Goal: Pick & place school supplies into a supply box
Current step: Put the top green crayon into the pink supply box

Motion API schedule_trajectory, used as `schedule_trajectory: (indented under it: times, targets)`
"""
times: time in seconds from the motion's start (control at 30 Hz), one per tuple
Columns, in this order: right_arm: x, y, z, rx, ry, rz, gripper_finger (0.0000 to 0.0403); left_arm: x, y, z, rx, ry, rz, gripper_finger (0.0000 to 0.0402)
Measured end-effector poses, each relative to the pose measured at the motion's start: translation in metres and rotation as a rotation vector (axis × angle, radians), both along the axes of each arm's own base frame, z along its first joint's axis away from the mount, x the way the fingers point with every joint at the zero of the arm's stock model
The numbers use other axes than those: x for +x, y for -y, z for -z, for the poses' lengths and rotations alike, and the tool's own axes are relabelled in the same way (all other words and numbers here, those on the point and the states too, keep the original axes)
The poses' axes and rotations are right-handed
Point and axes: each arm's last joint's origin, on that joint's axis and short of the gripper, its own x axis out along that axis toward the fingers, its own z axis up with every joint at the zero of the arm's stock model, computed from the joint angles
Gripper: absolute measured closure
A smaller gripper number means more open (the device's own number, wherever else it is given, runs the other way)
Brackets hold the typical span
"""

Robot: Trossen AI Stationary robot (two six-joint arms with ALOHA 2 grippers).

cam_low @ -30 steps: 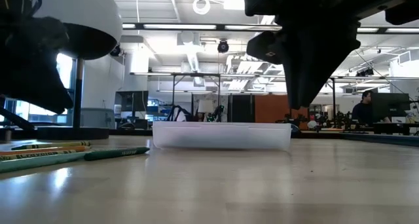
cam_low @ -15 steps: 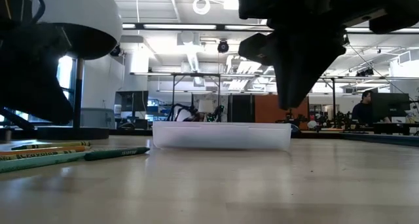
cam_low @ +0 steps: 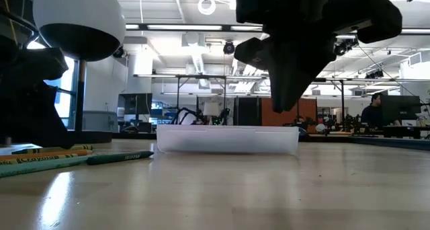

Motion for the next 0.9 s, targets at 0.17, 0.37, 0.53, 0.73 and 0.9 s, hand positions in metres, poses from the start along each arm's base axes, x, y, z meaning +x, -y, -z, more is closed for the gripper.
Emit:
schedule_trajectory:
  times: [0.17, 0.37, 0.53, 0.73, 0.9]
  targets:
    - [0.002, 0.006, 0.0, 0.015, -0.002, 0.001, 0.0373, 0.003, 0.002, 0.009, 0.04, 0.018, -0.007, 0.0243]
    - [0.008, 0.014, -0.001, 0.002, 0.042, -0.002, 0.0373, 0.005, 0.002, 0.016, 0.077, 0.038, -0.017, 0.0243]
    - [0.013, 0.021, -0.002, 0.037, 0.073, 0.012, 0.0373, 0.004, 0.002, 0.018, 0.073, 0.04, -0.034, 0.0243]
    - [0.015, 0.026, -0.003, 0.053, 0.08, 0.013, 0.0376, 0.004, 0.002, 0.019, 0.048, 0.04, -0.052, 0.0243]
    - [0.022, 0.03, -0.005, 0.053, 0.152, -0.021, 0.0378, 0.004, 0.002, 0.019, 0.031, 0.046, -0.07, 0.0243]
